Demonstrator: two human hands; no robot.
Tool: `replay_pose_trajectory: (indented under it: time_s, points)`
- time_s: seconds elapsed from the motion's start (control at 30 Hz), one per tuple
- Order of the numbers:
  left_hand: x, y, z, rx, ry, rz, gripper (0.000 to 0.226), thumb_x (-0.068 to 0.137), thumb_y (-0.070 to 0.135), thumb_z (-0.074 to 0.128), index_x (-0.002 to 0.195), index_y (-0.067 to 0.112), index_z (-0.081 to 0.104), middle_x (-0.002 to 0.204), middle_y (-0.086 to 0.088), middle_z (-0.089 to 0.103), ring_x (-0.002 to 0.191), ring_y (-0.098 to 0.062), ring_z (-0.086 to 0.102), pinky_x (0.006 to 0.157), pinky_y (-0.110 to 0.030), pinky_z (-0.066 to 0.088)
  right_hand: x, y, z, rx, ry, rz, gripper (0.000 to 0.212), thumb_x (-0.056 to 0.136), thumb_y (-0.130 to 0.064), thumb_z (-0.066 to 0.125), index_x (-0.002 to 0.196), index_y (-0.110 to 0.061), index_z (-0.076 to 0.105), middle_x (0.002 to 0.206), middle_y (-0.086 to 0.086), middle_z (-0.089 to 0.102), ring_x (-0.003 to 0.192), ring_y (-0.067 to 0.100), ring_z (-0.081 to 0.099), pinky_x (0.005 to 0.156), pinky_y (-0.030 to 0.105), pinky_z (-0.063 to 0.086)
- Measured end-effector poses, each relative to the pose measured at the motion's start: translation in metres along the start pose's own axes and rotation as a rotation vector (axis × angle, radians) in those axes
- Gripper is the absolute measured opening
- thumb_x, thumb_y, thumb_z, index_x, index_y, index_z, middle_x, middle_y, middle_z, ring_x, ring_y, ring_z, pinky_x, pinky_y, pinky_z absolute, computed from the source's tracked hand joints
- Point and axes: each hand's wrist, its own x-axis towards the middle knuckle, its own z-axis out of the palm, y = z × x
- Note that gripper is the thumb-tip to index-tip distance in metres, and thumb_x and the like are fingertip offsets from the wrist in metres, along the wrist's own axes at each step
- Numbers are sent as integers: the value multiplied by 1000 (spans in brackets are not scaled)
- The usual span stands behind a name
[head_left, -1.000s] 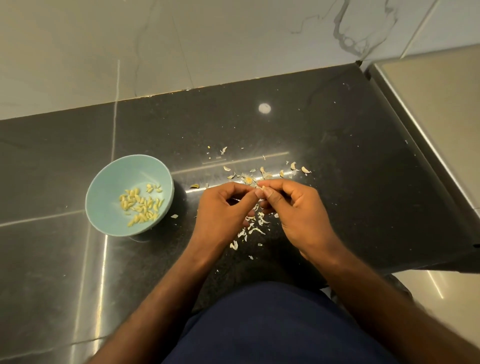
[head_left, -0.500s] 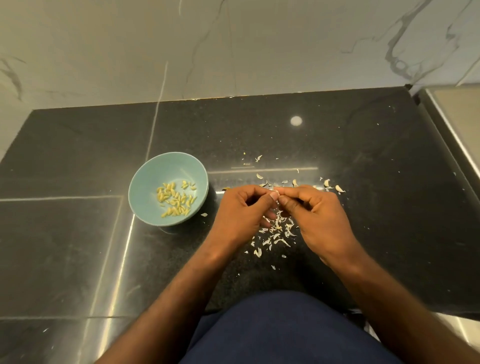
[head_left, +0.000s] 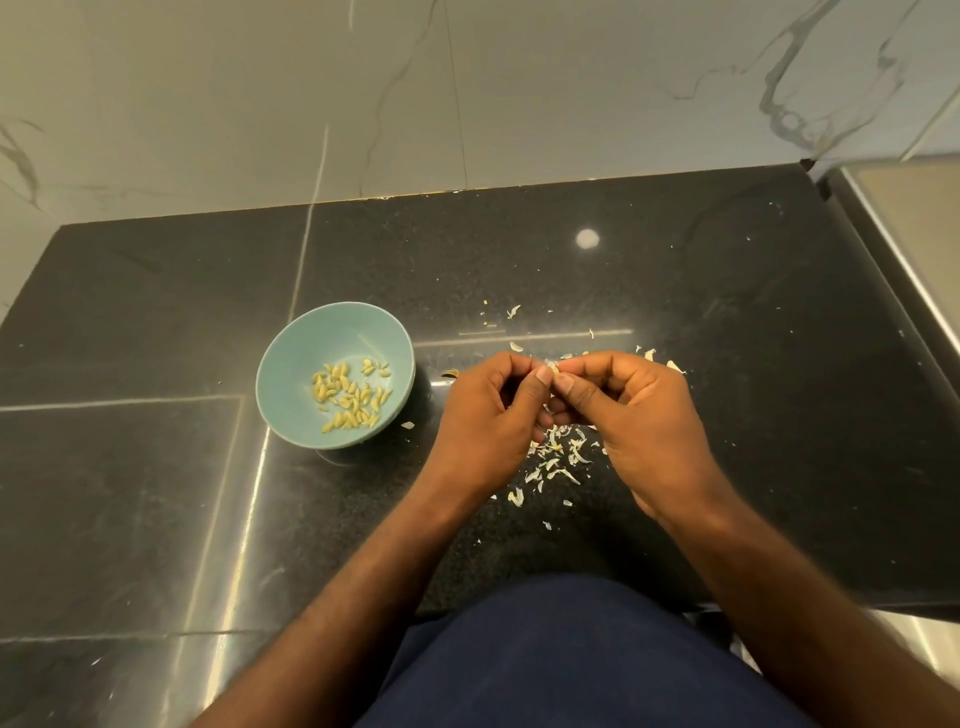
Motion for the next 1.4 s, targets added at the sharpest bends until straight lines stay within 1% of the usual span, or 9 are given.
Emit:
replay_pose_trajectory:
  time_s: [0.27,0.43,0.77,0.87,0.93,1.03,1.17,1.3,1.4]
  points:
    - [-2,5,3,85,0,36,16,102,15,53,100,4,65,72,3,63,60,0,59,57,-14,48,-2,0,0,47,18,4,13,90,-6,68,96,-16,75,86,9,76,81,28,74,80,45,61]
    - [-4,7,5,76,10,27,15,102,12,51,98,4,63,69,8,60,58,4,58,57,-12,46,-1,2,2,65,26,28,13,93,-5,65,96,-14,74,85,9,76,80,26,73,79,42,61]
    - [-4,5,3,57,58,-26,27,104,25,50,95,9,70,76,-5,69,62,-8,63,57,-22,52,0,2,2,116,42,62,9,93,-5,64,93,-11,72,81,8,75,77,22,70,74,35,60]
    - [-4,4,1,27,107,-71,20,99,27,58,94,12,71,77,-5,71,64,-12,68,57,-24,54,0,3,3,93,45,64,8,93,-6,65,94,-12,72,81,7,74,77,21,70,74,33,59]
    - [-4,3,-1,-16,118,-111,10,96,19,65,101,13,70,80,-4,73,67,-15,71,59,-27,56,0,3,4,95,43,71,9,93,-6,65,95,-11,72,79,5,74,76,19,70,73,31,58]
    - [-4,3,-1,-110,118,-160,24,94,8,65,118,13,63,86,-7,75,75,-19,74,66,-29,60,-1,3,4,89,49,70,9,94,-4,64,96,-11,71,79,2,74,75,16,70,71,28,58]
    - [-7,3,0,-72,60,-97,16,97,16,63,107,10,73,90,-3,77,84,-16,74,72,-30,59,-2,2,4,34,62,37,8,93,-4,66,96,-10,71,83,2,75,76,17,71,70,26,59]
    - [-7,0,0,-65,64,-74,16,91,13,69,106,9,75,92,-2,77,90,-17,74,82,-35,60,-4,0,5,-117,50,-14,9,91,-9,69,93,-17,72,80,-5,75,76,8,72,67,20,56]
    - [-7,-1,1,-59,82,-53,14,91,10,69,104,9,75,91,-1,77,89,-15,73,83,-33,59,-6,-1,4,-247,54,-57,5,91,-14,71,92,-18,74,78,-5,74,72,8,70,65,21,56]
